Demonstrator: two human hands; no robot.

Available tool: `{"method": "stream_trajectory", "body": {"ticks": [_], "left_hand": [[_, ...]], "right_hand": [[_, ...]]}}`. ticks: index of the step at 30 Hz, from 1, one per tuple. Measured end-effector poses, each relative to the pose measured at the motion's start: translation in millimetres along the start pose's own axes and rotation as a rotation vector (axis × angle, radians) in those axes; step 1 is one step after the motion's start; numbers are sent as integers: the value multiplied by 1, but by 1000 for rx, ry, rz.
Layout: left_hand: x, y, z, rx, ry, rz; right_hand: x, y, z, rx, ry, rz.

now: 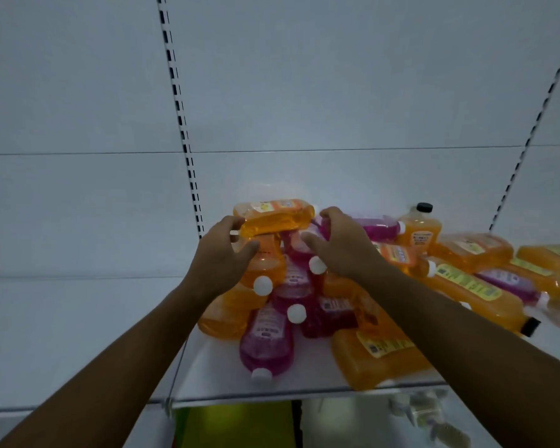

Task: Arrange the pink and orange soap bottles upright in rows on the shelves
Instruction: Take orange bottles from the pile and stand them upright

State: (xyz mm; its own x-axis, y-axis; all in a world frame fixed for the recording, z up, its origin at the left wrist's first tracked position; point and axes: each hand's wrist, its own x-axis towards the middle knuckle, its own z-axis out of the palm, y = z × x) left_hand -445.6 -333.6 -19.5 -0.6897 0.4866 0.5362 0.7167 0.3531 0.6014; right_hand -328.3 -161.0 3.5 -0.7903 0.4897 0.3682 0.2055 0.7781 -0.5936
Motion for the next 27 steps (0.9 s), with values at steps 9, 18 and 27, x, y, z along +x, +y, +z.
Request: {"method": "stream_trajectory", "body": {"ticks": [9, 18, 27], "left_hand": [[65, -41, 11, -100, -191, -64], [81, -52, 13, -273, -267, -70], [55, -46, -31, -549, 4, -164]], "right_hand": [[82, 6, 25, -156, -130, 125], [100, 13, 33, -147, -129, 17], [90, -35, 36, 33, 28, -184]]}}
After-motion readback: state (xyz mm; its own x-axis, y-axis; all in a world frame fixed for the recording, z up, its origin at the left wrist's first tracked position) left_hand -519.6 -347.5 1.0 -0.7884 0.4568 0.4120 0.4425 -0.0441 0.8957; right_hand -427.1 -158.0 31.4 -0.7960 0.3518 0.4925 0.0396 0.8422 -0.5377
